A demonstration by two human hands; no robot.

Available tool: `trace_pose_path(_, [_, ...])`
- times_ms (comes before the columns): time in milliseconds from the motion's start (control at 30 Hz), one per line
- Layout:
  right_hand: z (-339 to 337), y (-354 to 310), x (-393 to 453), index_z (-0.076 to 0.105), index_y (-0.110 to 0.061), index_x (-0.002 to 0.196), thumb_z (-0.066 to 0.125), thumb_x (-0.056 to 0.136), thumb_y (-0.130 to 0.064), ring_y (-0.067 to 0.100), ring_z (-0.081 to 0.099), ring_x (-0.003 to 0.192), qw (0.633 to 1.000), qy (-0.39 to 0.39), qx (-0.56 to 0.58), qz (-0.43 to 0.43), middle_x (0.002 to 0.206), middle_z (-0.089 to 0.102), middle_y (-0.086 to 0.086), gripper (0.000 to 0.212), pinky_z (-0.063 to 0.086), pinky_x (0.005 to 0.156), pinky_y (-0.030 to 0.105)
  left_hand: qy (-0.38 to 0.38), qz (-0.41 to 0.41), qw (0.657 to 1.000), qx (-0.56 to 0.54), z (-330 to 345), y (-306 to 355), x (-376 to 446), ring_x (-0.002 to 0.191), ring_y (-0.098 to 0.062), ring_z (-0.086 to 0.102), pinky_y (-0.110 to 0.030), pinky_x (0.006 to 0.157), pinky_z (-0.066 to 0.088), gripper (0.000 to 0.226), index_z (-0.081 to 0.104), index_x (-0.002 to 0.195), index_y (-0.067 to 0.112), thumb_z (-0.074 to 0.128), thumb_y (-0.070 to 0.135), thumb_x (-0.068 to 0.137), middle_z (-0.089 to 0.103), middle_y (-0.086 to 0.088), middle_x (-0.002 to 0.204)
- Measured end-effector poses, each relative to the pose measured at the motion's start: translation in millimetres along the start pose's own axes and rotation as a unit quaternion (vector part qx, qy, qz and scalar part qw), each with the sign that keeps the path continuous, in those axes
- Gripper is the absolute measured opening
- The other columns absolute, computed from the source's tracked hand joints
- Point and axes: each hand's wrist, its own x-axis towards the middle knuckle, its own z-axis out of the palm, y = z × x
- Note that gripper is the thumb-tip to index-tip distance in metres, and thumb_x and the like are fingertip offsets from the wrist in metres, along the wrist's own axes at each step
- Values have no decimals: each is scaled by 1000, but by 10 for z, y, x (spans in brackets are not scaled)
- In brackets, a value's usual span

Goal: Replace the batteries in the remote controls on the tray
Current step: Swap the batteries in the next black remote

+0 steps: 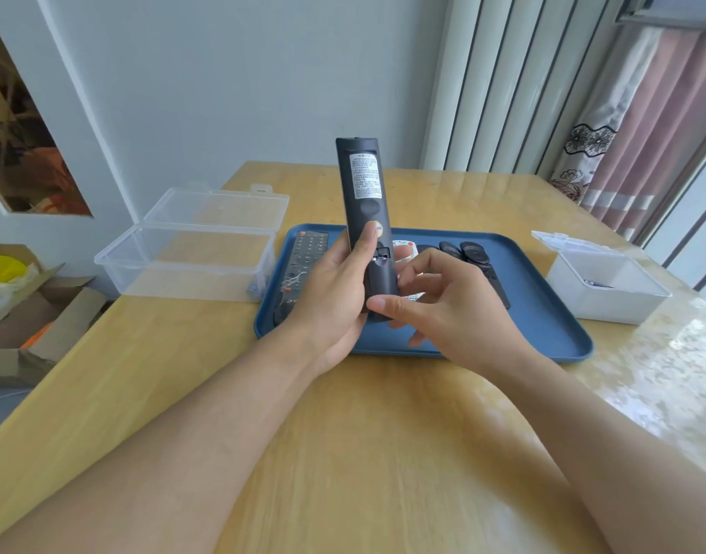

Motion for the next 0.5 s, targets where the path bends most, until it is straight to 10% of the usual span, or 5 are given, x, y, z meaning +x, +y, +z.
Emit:
trace_pose_path(167, [-21,-9,4,60,-6,89,89,73,-28,22,77,74,996,-8,51,68,80,77,6,40,64,70,40,6,15,999,-29,-6,-39,25,97,-18,73,-40,88,59,35,57,134,20,49,37,105,75,-3,105])
trace_pose_path(500, [-324,-13,82,73,-26,90,79,85,-29,10,58,58,982,-133,-128,46,70,72,-4,8,49,52,29,57,37,995,-67,-74,49,91,97,-24,70,-33,79,61,21,61,115,23,48,36,106,74,-8,98])
